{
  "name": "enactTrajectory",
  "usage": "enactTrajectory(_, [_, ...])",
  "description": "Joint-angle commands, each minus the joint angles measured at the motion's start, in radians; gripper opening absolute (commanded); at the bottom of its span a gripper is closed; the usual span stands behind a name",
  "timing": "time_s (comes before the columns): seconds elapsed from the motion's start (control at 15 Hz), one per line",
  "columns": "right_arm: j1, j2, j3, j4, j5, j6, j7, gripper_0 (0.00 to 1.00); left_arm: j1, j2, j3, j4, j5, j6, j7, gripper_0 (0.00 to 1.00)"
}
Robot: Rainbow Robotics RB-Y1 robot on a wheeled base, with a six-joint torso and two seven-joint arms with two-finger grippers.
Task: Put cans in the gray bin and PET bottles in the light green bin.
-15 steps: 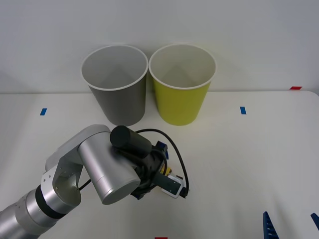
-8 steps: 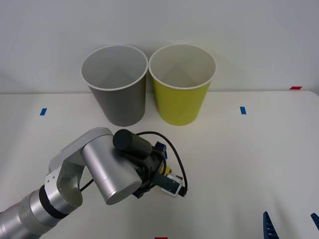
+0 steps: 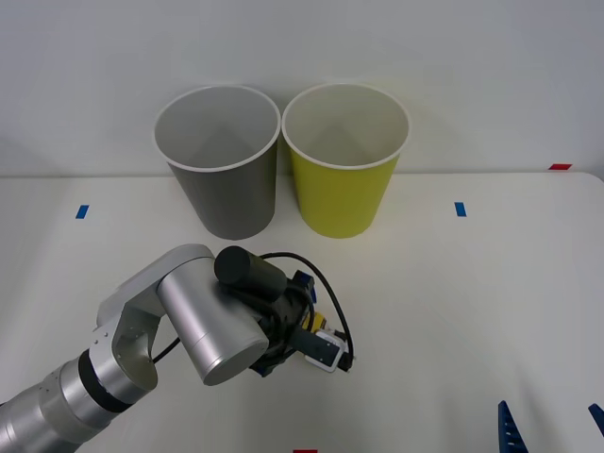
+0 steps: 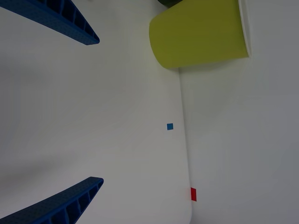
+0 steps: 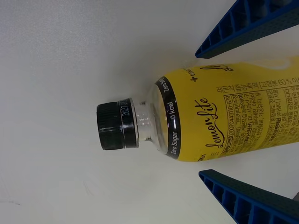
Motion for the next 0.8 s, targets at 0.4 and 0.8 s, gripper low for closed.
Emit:
enactTrajectory(0.4, [0.000, 0.000, 0.000, 0.000, 0.000, 0.000, 0.000, 0.98, 0.000, -0.004, 0.000, 0.041, 0.000, -0.029, 0.000, 0.76])
enactTrajectory(0.8, [0.000, 0.000, 0.000, 0.000, 0.000, 0.000, 0.000, 0.98, 0.000, -0.006, 0.001, 0.041, 0.003, -0.029, 0.000, 0.00])
